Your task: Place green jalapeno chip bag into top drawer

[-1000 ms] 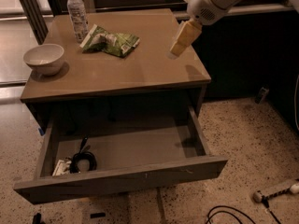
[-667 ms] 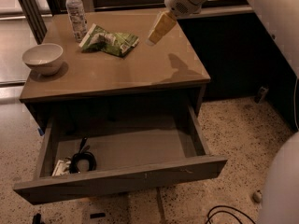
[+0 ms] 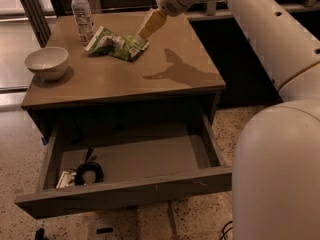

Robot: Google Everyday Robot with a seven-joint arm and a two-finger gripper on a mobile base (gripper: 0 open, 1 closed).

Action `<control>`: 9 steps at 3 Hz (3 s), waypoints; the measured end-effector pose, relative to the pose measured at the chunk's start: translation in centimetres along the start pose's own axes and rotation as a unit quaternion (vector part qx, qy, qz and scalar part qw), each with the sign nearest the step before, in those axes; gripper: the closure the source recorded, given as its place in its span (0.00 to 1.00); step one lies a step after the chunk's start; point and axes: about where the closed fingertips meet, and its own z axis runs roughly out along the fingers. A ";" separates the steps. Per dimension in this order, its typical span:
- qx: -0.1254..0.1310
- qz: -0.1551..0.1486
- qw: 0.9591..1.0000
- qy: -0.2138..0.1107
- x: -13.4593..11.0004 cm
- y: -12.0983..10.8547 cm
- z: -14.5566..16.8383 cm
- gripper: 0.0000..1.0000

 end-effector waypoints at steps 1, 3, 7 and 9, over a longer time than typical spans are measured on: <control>-0.001 -0.001 1.000 -0.021 -1.2 0.1 2.3 0.00; -0.016 0.024 0.998 -0.052 -2.7 0.4 7.0 0.27; -0.100 0.063 0.993 0.002 0.7 4.9 12.0 0.37; -0.115 0.068 0.991 0.002 0.9 5.5 13.9 0.53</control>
Offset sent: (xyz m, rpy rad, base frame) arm 0.0430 0.0647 -0.0114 0.1249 -0.0196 0.0339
